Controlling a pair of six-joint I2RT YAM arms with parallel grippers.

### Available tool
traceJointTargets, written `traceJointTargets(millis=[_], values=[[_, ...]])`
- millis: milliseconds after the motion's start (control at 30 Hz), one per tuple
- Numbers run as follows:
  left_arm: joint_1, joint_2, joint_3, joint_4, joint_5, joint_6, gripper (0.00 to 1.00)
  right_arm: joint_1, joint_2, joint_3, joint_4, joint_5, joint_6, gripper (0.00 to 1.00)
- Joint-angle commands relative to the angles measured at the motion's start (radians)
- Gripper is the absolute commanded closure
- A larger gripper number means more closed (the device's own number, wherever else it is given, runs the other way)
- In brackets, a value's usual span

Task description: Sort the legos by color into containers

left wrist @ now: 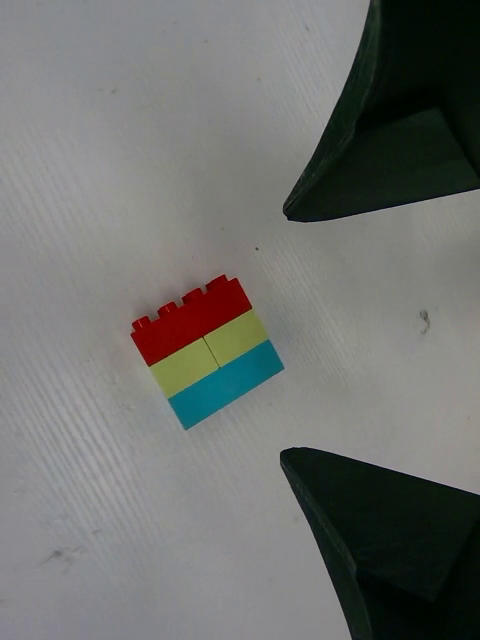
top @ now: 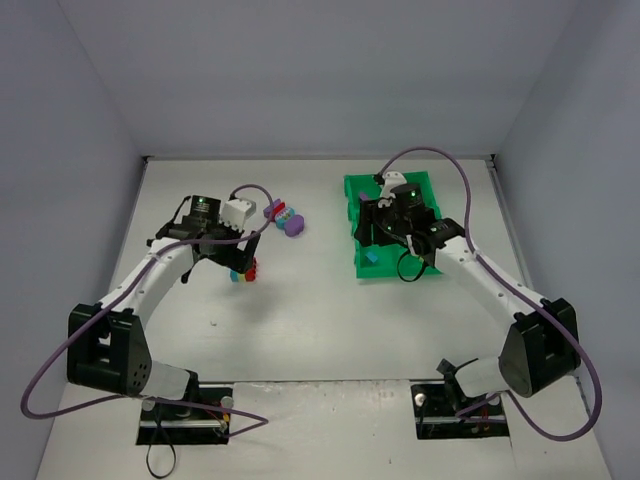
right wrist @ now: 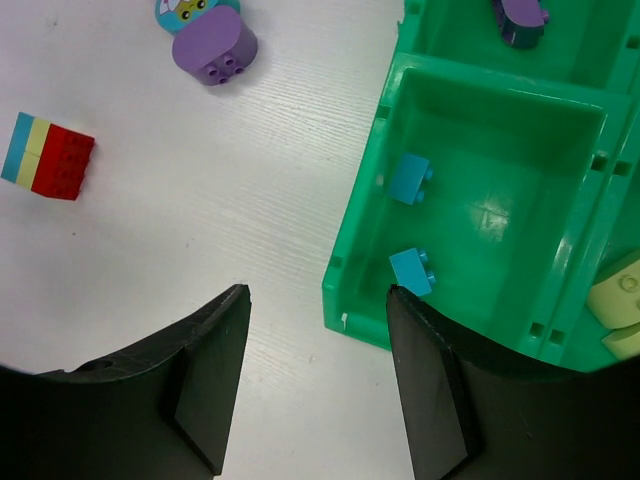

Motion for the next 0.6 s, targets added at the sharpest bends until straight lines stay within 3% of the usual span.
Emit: traceJointTargets(millis=[0,267,567], values=[[0.001,-0.038,0.028,0.032,0.101,0.367,0.13,0.014,-0.063,-0.003,0.052,-0.033,-0.038,0.46],[0.004,0.036,0.024,0.043,0.134,0.693,0.12,0.022,-0.135,-0.044,0.055,-0.065,-0.043,0.46],[0.016,0.129,0.079,0.005,0.163,0.851,0.13,0.022,-0.22,-0.109,0.057,-0.077,-0.052,0.45]])
